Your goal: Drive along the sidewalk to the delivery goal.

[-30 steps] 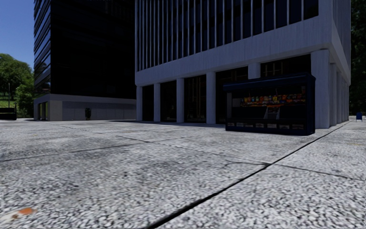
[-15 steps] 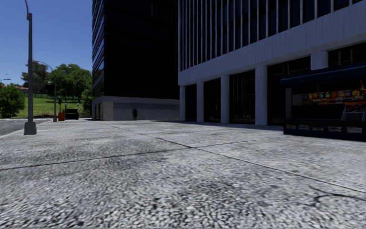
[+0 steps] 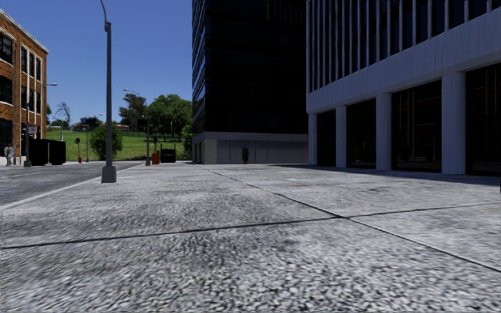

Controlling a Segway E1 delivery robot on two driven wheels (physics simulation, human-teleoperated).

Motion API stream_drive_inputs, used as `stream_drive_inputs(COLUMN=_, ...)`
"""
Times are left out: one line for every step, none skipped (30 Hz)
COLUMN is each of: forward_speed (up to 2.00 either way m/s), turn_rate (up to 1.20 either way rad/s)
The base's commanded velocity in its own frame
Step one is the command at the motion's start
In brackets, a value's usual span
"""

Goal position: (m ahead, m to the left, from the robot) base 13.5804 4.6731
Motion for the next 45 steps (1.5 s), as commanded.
stream_drive_inputs(forward_speed=2.00, turn_rate=0.60)
stream_drive_inputs(forward_speed=2.00, turn_rate=0.60)
stream_drive_inputs(forward_speed=2.00, turn_rate=0.60)
stream_drive_inputs(forward_speed=2.00, turn_rate=0.60)
stream_drive_inputs(forward_speed=2.00, turn_rate=0.60)
stream_drive_inputs(forward_speed=2.00, turn_rate=0.60)
stream_drive_inputs(forward_speed=2.00, turn_rate=0.60)
stream_drive_inputs(forward_speed=2.00, turn_rate=0.60)
stream_drive_inputs(forward_speed=2.00, turn_rate=0.60)
stream_drive_inputs(forward_speed=2.00, turn_rate=0.60)
stream_drive_inputs(forward_speed=2.00, turn_rate=0.57)
stream_drive_inputs(forward_speed=2.00, turn_rate=0.57)
stream_drive_inputs(forward_speed=2.00, turn_rate=0.38)
stream_drive_inputs(forward_speed=2.00, turn_rate=0.21)
stream_drive_inputs(forward_speed=2.00, turn_rate=0.00)
stream_drive_inputs(forward_speed=2.00, turn_rate=0.00)
stream_drive_inputs(forward_speed=2.00, turn_rate=0.00)
stream_drive_inputs(forward_speed=2.00, turn_rate=0.00)
stream_drive_inputs(forward_speed=2.00, turn_rate=0.00)
stream_drive_inputs(forward_speed=2.00, turn_rate=0.00)
stream_drive_inputs(forward_speed=2.00, turn_rate=0.00)
stream_drive_inputs(forward_speed=2.00, turn_rate=0.00)
stream_drive_inputs(forward_speed=2.00, turn_rate=0.00)
stream_drive_inputs(forward_speed=2.00, turn_rate=0.00)
stream_drive_inputs(forward_speed=2.00, turn_rate=0.00)
stream_drive_inputs(forward_speed=2.00, turn_rate=0.00)
stream_drive_inputs(forward_speed=2.00, turn_rate=0.00)
stream_drive_inputs(forward_speed=2.00, turn_rate=0.00)
stream_drive_inputs(forward_speed=2.00, turn_rate=0.00)
stream_drive_inputs(forward_speed=2.00, turn_rate=0.03)
stream_drive_inputs(forward_speed=2.00, turn_rate=0.12)
stream_drive_inputs(forward_speed=2.00, turn_rate=0.12)
stream_drive_inputs(forward_speed=2.00, turn_rate=0.22)
stream_drive_inputs(forward_speed=2.00, turn_rate=0.26)
stream_drive_inputs(forward_speed=2.00, turn_rate=0.27)
stream_drive_inputs(forward_speed=2.00, turn_rate=0.27)
stream_drive_inputs(forward_speed=2.00, turn_rate=0.27)
stream_drive_inputs(forward_speed=2.00, turn_rate=0.27)
stream_drive_inputs(forward_speed=2.00, turn_rate=0.27)
stream_drive_inputs(forward_speed=2.00, turn_rate=0.28)
stream_drive_inputs(forward_speed=2.00, turn_rate=0.28)
stream_drive_inputs(forward_speed=2.00, turn_rate=0.28)
stream_drive_inputs(forward_speed=2.00, turn_rate=0.31)
stream_drive_inputs(forward_speed=2.00, turn_rate=0.32)
stream_drive_inputs(forward_speed=2.00, turn_rate=0.35)
